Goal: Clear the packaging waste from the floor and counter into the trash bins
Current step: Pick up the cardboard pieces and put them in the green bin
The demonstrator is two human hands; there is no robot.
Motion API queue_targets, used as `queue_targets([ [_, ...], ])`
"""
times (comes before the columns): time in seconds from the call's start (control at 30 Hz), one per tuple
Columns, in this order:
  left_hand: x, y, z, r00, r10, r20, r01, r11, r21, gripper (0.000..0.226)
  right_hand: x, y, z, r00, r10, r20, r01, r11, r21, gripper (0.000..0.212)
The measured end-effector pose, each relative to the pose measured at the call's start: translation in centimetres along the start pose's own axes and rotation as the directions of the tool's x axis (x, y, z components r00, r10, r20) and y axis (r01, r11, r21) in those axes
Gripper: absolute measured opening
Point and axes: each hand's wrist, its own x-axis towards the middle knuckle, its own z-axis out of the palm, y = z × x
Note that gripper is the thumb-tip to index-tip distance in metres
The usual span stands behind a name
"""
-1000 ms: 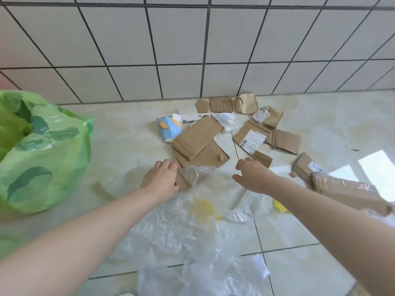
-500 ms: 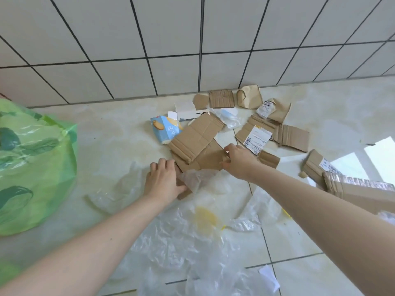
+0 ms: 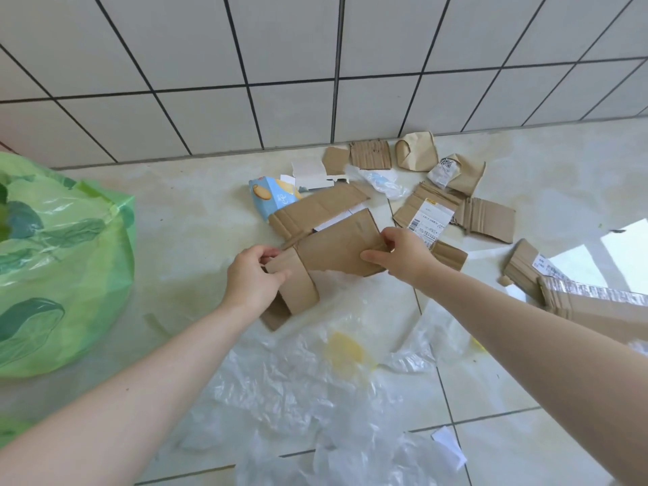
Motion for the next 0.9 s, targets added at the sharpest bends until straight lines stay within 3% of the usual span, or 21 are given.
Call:
queue_targets([
  [0.2, -0.6, -0.5, -0.6, 0.999, -0.031, -0.025, 0.029, 0.996, -0.081, 0.012, -1.5, -0.1, -2.1, 0.995, 0.089, -0.051, -0.062, 0.92, 0.388, 0.018],
  [0.3, -1.1, -1.4, -0.3, 1.0, -0.023, 0.009, 0.023, 0.997, 0.068, 0.019, -1.8, 0.7, -3.9, 0.985, 0.121, -0.12, -0.042, 0.857, 0.514, 0.01],
  [0.43, -1.8, -1.8, 0.9, 0.981, -0.044, 0.191, -0.02, 0.947, 0.32, 0.046, -1.3, 3.1, -6.5, 0.944, 0.264, -0.199, -0.085, 0.775, 0.626, 0.018],
  [0.6, -1.9, -1.3, 2.5, 0.974, -0.017, 0.224, -0.1, 0.861, 0.499, 0.068, -0.7, 7.9, -8.3, 0.879, 0.416, -0.232, -0.193, 0.756, 0.626, 0.023],
  [0.7, -1.5, -0.9, 2.9, 0.972, -0.041, 0.231, -0.064, 0.901, 0.428, 0.071, -0.6, 9.8, -8.3, 0.852, 0.482, -0.203, -0.274, 0.742, 0.612, 0.024],
  [0.9, -1.0, -0.2, 2.8, 0.975, -0.083, 0.204, 0.01, 0.943, 0.333, 0.059, -0.6, 10.8, -7.6, 0.877, 0.469, -0.104, -0.349, 0.77, 0.534, 0.025],
])
